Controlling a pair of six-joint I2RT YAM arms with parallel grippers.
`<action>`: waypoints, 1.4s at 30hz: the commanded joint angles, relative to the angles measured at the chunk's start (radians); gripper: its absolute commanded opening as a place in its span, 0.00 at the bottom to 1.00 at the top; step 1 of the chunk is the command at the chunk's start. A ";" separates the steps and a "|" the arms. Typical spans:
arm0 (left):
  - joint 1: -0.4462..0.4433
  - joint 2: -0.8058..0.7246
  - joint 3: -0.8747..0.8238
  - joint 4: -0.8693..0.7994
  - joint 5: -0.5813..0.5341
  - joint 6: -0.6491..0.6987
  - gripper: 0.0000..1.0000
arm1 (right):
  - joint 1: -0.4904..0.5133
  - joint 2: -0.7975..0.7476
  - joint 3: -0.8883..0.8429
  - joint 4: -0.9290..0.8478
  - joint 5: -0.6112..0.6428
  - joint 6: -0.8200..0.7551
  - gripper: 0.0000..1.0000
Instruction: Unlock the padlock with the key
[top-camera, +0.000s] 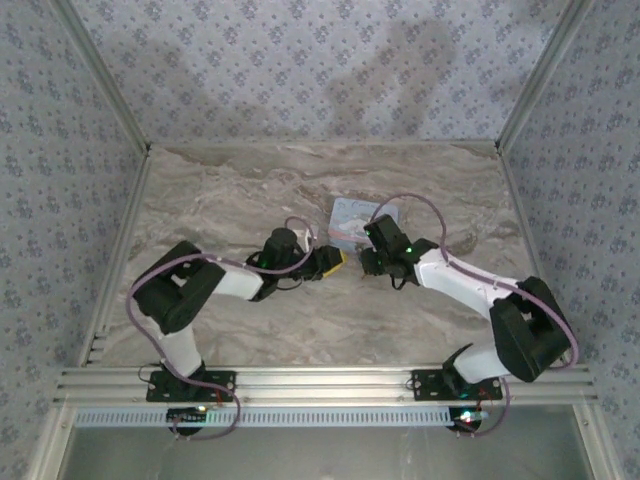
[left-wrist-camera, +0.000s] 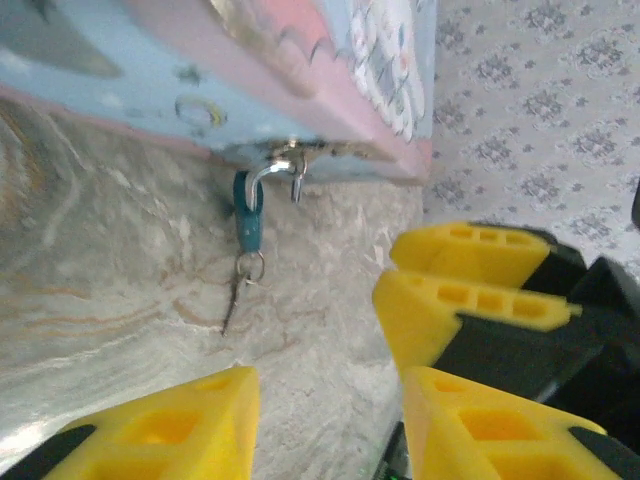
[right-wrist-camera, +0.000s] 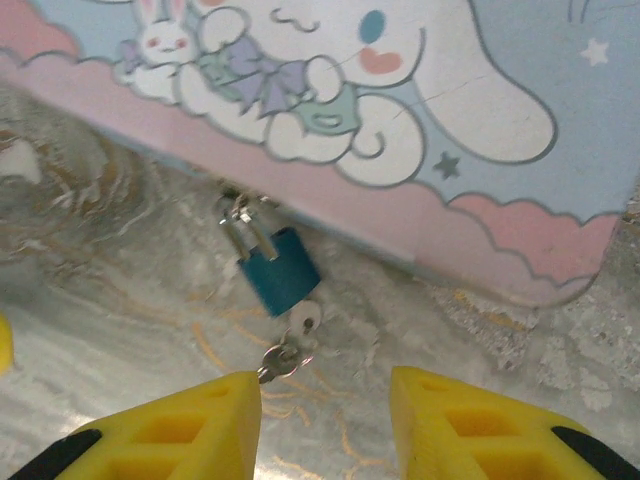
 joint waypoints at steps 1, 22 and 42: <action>0.020 -0.090 0.059 -0.245 -0.073 0.158 0.45 | 0.020 0.003 -0.029 -0.003 0.028 0.006 0.42; 0.081 -0.169 0.173 -0.528 -0.157 0.280 0.49 | 0.053 0.293 0.077 0.099 0.108 -0.004 0.39; 0.110 -0.118 0.219 -0.518 -0.121 0.273 0.49 | 0.101 0.282 0.020 0.077 0.130 0.000 0.16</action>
